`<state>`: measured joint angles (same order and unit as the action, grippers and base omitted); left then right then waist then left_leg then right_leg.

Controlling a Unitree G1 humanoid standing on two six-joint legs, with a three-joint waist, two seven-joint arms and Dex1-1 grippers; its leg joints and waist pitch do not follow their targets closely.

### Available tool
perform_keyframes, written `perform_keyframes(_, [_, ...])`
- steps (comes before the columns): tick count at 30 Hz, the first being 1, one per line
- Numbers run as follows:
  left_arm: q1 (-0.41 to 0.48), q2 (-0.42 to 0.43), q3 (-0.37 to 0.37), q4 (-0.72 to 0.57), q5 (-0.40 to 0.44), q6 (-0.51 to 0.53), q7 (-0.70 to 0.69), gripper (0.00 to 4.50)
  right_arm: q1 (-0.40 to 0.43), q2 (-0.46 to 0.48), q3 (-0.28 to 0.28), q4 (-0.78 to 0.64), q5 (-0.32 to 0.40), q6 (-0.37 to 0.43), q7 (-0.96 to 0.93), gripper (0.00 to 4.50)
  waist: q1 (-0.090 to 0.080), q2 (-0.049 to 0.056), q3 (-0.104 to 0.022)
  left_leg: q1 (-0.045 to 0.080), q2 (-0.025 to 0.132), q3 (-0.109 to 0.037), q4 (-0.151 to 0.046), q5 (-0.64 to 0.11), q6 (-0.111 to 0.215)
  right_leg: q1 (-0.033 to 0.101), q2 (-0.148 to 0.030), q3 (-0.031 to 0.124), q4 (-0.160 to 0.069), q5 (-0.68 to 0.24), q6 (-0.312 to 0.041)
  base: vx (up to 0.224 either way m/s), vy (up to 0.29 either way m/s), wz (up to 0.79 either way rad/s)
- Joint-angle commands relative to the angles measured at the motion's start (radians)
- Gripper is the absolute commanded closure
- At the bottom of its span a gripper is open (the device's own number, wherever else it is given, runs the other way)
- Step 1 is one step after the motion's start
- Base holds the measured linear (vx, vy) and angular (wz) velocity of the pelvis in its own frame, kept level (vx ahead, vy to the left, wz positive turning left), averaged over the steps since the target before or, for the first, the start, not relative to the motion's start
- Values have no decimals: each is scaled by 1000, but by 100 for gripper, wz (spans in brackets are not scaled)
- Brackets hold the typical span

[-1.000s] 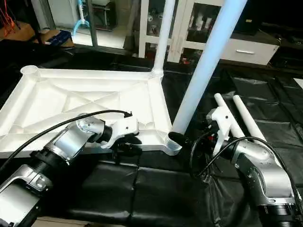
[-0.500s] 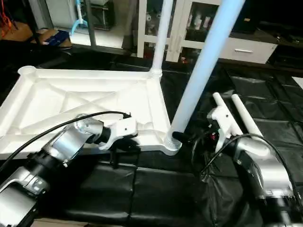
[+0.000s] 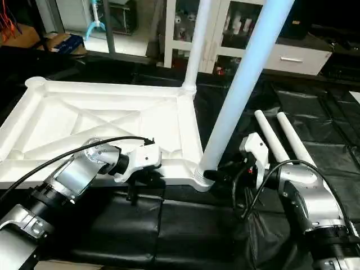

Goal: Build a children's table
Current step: Rotate leg to tighten

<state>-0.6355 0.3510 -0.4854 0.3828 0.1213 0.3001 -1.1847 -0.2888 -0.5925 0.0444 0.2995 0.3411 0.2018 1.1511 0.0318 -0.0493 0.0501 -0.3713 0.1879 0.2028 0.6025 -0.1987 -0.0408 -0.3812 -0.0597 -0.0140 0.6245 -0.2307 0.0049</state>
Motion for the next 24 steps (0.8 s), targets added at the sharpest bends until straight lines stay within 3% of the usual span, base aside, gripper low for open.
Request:
perform_keyframes(1, [32, -1, -33, -4, -3, 10, -23, 450, -27, -13, -2, 23, -20, -18, 15, 125, -4, -9, -44, 16, 53, -22, -67, -121, 92, 32, -75, 35, -73, -24, -291, 0, 0, 0])
perform_keyframes(13, [43, 4, -33, -29, 0, 18, -19, 450, -49, 19, 7, 75, -13, -51, 40, 234, -7, -8, -43, 17, 55, -23, -70, -143, 85, 29, -75, 34, -77, -57, -293, 0, 0, 0])
perform_keyframes(19, [52, 4, -31, -42, 0, 33, -11, 450, -14, 40, -3, 53, 6, -41, 28, 250, -10, -7, -47, 15, 54, -23, -69, -128, 88, 32, -75, 34, -74, -31, -295, 0, 0, 0])
perform_keyframes(24, [46, -20, -3, -47, -7, 92, 37, 450, 26, 114, -61, 56, 18, -9, -135, 251, -15, -6, -46, 16, 55, -24, -73, -156, 72, 29, -76, 34, -78, -70, -290, 0, 0, 0])
